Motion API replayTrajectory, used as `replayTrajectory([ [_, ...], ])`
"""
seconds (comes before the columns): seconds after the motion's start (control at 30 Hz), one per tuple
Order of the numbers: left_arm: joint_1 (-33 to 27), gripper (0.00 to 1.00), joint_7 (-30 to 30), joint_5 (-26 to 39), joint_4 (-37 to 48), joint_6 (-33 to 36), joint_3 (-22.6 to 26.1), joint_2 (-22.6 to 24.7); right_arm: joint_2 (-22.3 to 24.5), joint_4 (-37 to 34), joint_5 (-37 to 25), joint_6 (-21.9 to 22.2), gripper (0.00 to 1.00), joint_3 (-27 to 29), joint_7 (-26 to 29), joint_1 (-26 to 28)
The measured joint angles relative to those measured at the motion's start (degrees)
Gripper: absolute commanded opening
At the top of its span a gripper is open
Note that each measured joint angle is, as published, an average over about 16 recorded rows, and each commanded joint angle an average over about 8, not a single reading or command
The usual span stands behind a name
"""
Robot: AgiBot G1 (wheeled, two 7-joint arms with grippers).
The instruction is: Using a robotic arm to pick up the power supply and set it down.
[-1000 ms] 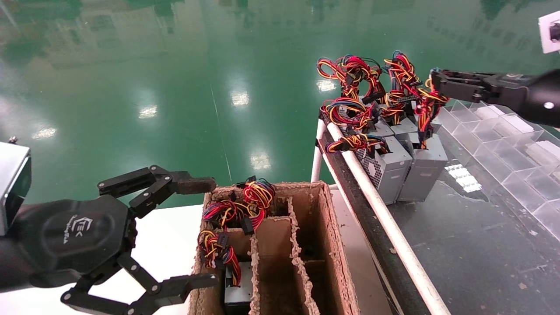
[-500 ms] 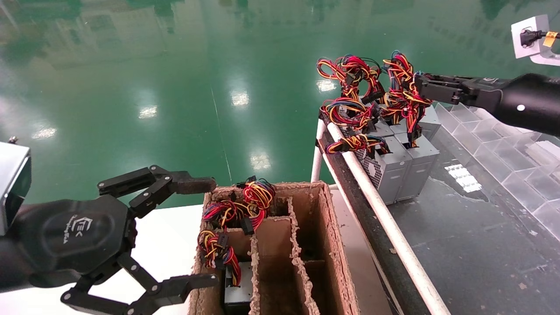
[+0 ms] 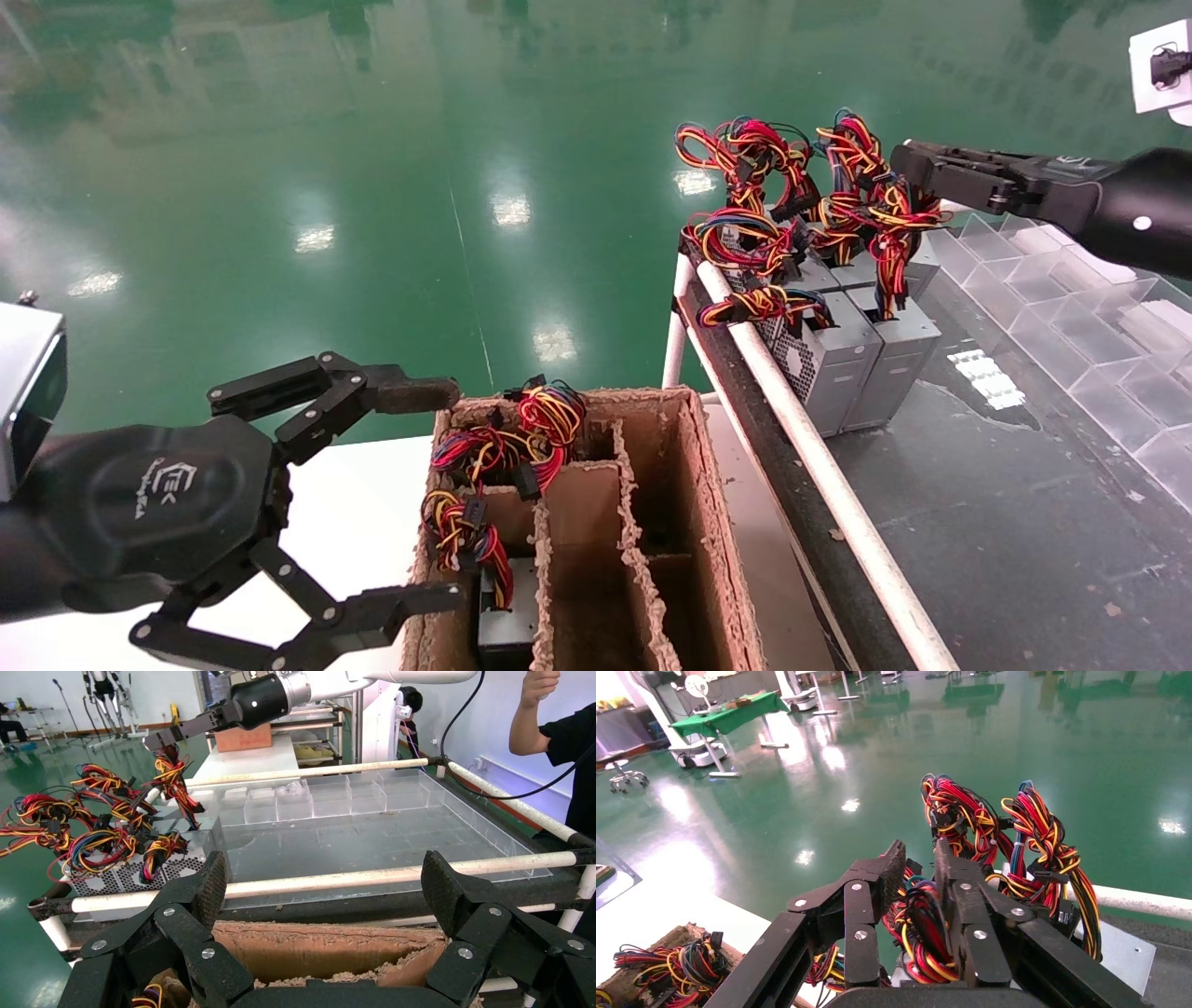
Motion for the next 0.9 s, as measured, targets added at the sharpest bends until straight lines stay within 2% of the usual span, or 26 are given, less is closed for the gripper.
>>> replayTrajectory([
  [0.5,-0.01,1.0,0.01,-0.02,0.0,-0.01,0.03,-0.01,1.81,0.22,0.65,-2.52,1.0,0.45,0.2,1.03],
  [0.9,-0.01,1.0,0.03,-0.04,0.0,-0.02,0.05,-0.02,4.28,3.35,2.88,-6.54,1.0,4.22,0.37,-0.19],
])
